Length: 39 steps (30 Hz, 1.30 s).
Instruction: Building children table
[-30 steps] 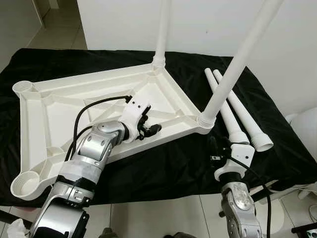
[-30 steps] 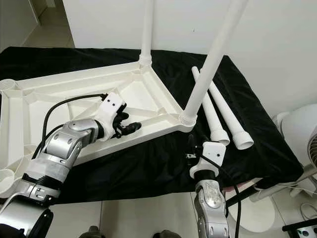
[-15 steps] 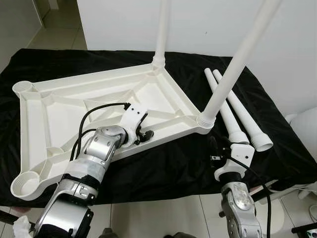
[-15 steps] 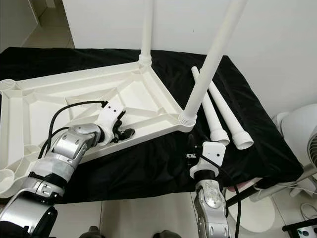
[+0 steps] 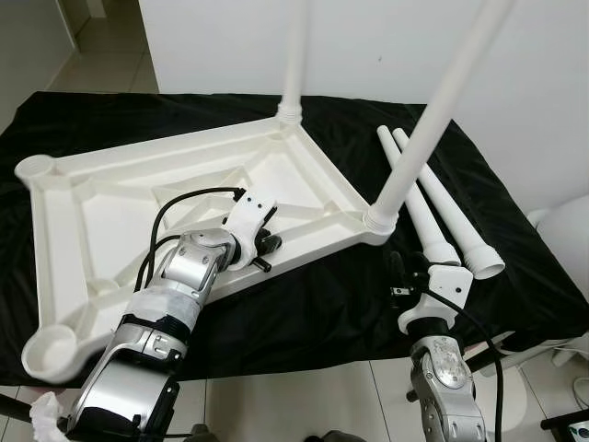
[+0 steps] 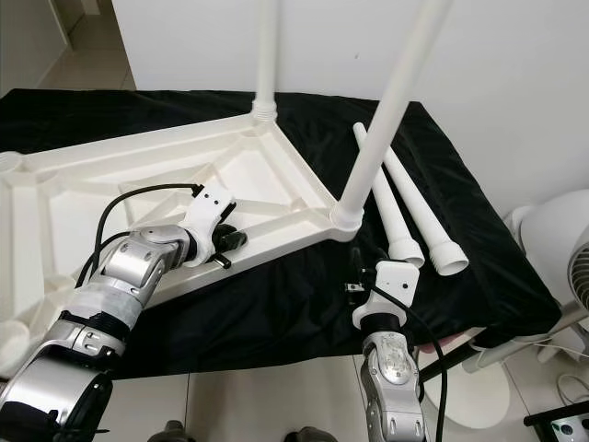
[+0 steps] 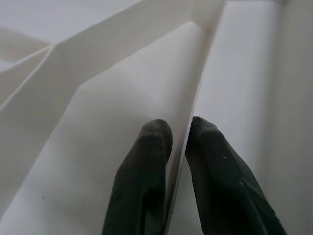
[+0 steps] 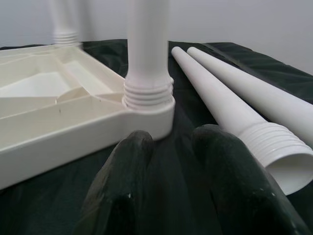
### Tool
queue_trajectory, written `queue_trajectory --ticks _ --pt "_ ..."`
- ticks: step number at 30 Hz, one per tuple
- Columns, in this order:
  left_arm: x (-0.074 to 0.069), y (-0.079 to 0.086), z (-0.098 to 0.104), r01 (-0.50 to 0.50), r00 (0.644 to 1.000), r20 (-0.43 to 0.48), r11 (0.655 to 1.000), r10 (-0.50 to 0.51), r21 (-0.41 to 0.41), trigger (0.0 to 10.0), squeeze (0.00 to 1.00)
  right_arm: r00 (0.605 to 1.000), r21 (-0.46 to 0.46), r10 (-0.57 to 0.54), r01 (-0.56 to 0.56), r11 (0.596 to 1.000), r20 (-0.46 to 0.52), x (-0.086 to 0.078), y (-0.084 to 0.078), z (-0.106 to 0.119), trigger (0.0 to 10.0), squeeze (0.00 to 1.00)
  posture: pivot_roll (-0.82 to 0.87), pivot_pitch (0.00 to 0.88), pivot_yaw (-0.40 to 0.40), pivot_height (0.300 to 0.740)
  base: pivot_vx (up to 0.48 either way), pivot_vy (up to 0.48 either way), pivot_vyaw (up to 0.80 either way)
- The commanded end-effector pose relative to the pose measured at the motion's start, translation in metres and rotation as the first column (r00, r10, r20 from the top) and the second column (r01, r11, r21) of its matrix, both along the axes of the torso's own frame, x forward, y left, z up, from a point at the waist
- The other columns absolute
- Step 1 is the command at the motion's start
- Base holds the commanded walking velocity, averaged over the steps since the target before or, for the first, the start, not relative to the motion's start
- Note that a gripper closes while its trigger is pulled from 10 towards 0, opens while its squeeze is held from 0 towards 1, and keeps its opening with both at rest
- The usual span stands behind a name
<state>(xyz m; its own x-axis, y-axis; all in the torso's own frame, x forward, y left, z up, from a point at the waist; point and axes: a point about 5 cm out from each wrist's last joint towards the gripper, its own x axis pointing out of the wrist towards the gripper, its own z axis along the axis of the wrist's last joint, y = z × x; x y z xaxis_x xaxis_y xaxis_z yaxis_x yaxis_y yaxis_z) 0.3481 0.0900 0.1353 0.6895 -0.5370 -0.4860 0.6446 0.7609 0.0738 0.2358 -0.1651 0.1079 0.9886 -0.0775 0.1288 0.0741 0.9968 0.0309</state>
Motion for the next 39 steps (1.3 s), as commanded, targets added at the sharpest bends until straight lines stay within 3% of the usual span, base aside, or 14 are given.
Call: queue_trajectory --ticks 1,10,11,12,13,14,16,23,24,26,28,29,32,39 --pt "0.01 0.017 0.005 -0.202 0.976 0.09 0.978 0.197 0.057 0.0 0.0 1.0 -0.002 -0.006 0.006 1.0 0.004 0.001 0.0 0.001 10.0 0.0 0.04 0.003 -0.044 0.74 0.0 0.0 0.0" --pt "0.011 0.015 0.006 -0.214 0.973 0.1 0.976 0.208 0.047 0.0 0.0 1.0 -0.004 -0.005 0.005 1.0 0.009 0.003 0.0 0.002 10.0 0.0 0.04 0.0 -0.045 0.74 0.0 0.0 0.0" --pt "0.012 0.011 0.009 -0.205 0.973 0.118 0.978 0.201 0.026 1.8 0.0 1.0 -0.003 -0.005 0.005 1.0 0.012 0.004 0.001 0.003 10.0 0.0 0.04 0.0 -0.046 0.74 0.0 0.0 0.0" --pt "0.012 0.007 0.012 -0.188 0.974 0.131 0.982 0.186 0.001 9.1 0.0 1.0 -0.003 -0.004 0.004 1.0 0.013 0.005 0.001 0.003 10.0 0.0 0.04 0.0 -0.048 0.74 0.0 0.0 0.0" --pt "0.012 0.002 0.015 -0.163 0.976 0.139 0.986 0.165 -0.028 10.0 0.0 1.0 -0.003 -0.003 0.003 1.0 0.014 0.006 0.001 0.003 10.0 0.0 0.04 0.0 -0.048 0.74 0.0 0.0 0.0" --pt "0.011 -0.003 0.017 -0.135 0.979 0.146 0.989 0.141 -0.052 10.0 0.93 1.0 -0.004 -0.002 0.002 1.0 0.015 0.006 0.001 0.004 10.0 0.0 0.04 0.0 -0.049 0.74 0.0 0.0 0.0" --pt "0.009 -0.007 0.019 -0.109 0.982 0.148 0.991 0.12 -0.081 10.0 1.0 1.0 -0.004 -0.002 0.002 1.0 0.016 0.006 0.001 0.004 10.0 0.0 0.04 0.0 -0.049 0.74 0.0 0.0 0.0" --pt "0.003 -0.019 0.032 -0.002 0.981 0.191 0.984 0.037 -0.18 10.0 1.0 1.0 -0.004 -0.003 0.003 1.0 0.018 0.006 0.002 0.004 10.0 0.0 0.03 0.005 -0.045 0.74 0.0 0.0 0.0" --pt "0.001 -0.022 0.037 0.027 0.978 0.206 0.976 0.019 -0.216 10.0 0.0 1.0 -0.004 -0.003 0.003 1.0 0.021 0.005 0.003 0.005 10.0 0.0 0.02 0.012 -0.04 0.74 0.0 0.0 0.0" --pt "-0.006 -0.026 0.046 0.126 0.974 0.217 0.944 -0.059 -0.305 10.0 0.0 1.0 -0.004 -0.006 0.006 1.0 0.028 0.004 0.003 0.008 10.0 0.0 0.01 0.019 -0.035 0.74 0.0 0.0 0.0" --pt "-0.009 -0.026 0.049 0.163 0.971 0.222 0.93 -0.092 -0.329 10.0 0.0 1.0 -0.004 -0.007 0.007 1.0 0.031 0.004 0.003 0.009 10.0 0.0 0.01 0.022 -0.032 0.74 0.0 0.0 0.0" --pt "-0.016 -0.024 0.053 0.243 0.954 0.256 0.907 -0.158 -0.343 10.0 0.0 0.999 -0.007 -0.012 0.012 1.0 0.035 0.003 0.003 0.01 10.0 0.0 0.0 0.022 -0.018 0.74 0.0 0.0 0.0" --pt "-0.032 -0.016 0.056 0.393 0.891 0.352 0.875 -0.286 -0.282 10.0 0.0 0.999 -0.008 -0.041 0.041 0.999 0.036 -0.001 -0.003 0.008 10.0 0.0 0.0 0.023 -0.007 0.74 0.0 0.0 0.0" --pt "-0.053 0.004 0.054 0.524 0.833 0.358 0.808 -0.421 -0.269 10.0 0.0 0.998 -0.003 -0.058 0.058 0.998 0.037 -0.001 -0.003 0.008 10.0 0.0 0.0 0.021 0.009 0.74 0.0 0.0 0.0"
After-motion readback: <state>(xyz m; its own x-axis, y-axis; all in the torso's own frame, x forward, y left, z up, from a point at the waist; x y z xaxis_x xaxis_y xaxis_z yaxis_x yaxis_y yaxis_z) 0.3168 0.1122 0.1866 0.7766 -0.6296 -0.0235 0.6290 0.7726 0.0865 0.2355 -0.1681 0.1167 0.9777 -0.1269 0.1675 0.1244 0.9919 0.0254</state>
